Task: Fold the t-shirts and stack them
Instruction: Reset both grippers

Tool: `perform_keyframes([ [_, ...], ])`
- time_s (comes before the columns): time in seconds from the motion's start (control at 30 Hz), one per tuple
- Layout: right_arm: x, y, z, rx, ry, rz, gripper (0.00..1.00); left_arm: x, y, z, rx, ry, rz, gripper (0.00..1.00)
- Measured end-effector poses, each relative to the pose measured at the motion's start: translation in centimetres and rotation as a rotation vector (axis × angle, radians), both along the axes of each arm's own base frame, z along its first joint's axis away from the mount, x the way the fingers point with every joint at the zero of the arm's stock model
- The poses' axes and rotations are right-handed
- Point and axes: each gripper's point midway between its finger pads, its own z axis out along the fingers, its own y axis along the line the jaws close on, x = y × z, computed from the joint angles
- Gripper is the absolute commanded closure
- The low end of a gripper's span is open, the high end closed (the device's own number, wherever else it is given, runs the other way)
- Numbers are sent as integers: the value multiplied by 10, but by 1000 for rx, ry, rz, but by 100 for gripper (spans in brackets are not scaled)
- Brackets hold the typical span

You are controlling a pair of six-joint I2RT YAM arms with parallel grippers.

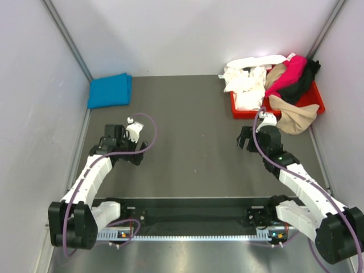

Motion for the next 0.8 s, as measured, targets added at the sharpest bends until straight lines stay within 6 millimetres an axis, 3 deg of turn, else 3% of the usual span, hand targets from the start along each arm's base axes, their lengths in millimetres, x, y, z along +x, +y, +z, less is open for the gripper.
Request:
perform_keyframes([
  [0.3, -10, -1, -11, -16, -8, 33, 11, -6, 5, -8, 1, -30, 50, 1],
  [0.8, -9, -2, -7, -30, -39, 45, 9, -1, 8, -6, 10, -51, 71, 1],
])
